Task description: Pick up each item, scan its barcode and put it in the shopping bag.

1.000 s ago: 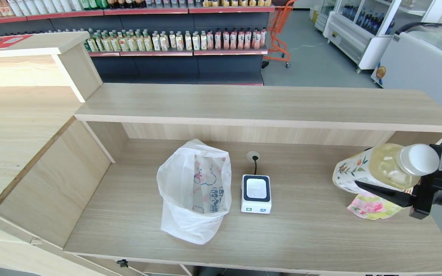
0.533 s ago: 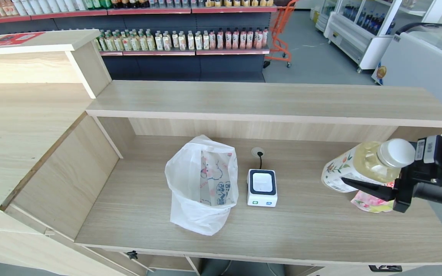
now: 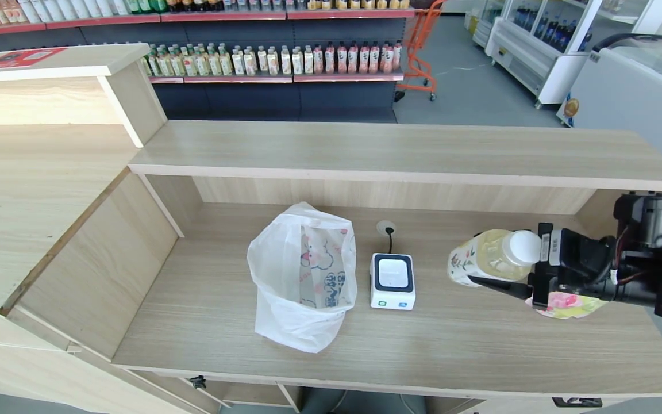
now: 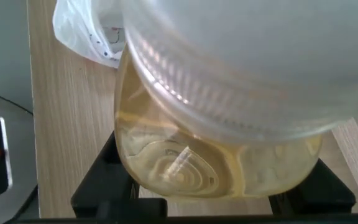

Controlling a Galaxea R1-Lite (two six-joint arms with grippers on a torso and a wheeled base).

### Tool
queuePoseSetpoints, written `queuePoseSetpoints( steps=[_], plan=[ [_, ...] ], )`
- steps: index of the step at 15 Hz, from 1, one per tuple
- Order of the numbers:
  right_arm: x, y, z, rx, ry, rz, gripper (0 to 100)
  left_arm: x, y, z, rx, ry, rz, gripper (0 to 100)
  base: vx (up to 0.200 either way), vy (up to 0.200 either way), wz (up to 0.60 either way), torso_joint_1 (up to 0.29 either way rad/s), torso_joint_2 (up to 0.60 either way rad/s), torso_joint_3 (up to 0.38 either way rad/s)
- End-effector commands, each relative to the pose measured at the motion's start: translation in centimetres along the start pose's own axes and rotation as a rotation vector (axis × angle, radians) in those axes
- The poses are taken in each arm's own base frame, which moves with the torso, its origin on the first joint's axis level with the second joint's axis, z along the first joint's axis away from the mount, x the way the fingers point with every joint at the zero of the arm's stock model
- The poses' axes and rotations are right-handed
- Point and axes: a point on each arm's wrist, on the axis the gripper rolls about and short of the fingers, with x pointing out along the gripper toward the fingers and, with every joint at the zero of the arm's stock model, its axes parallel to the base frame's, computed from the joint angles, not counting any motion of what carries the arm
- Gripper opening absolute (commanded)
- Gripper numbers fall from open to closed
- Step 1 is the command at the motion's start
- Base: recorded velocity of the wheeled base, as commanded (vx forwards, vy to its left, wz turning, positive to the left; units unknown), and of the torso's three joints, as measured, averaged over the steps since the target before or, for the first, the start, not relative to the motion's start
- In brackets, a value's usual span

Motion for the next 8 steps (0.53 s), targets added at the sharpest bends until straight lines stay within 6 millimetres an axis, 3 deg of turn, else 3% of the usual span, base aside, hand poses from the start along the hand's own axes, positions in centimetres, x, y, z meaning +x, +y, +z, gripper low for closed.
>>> queuePoseSetpoints(
  steps=[1, 8],
  plan=[
    [2.0, 1.0, -2.7, -0.012, -0.024, 0.067, 0, 0.0, 0.0, 0.0, 0.0, 0.0, 0.0, 100, 0.0, 0.0, 0.0, 0.0, 0.0, 0.0],
    [7.0, 0.9, -6.5, -0.237, -0.098, 0.131, 0, 0.0, 0.0, 0.0, 0.0, 0.0, 0.0, 100, 0.0, 0.0, 0.0, 0.0, 0.0, 0.0]
  ],
)
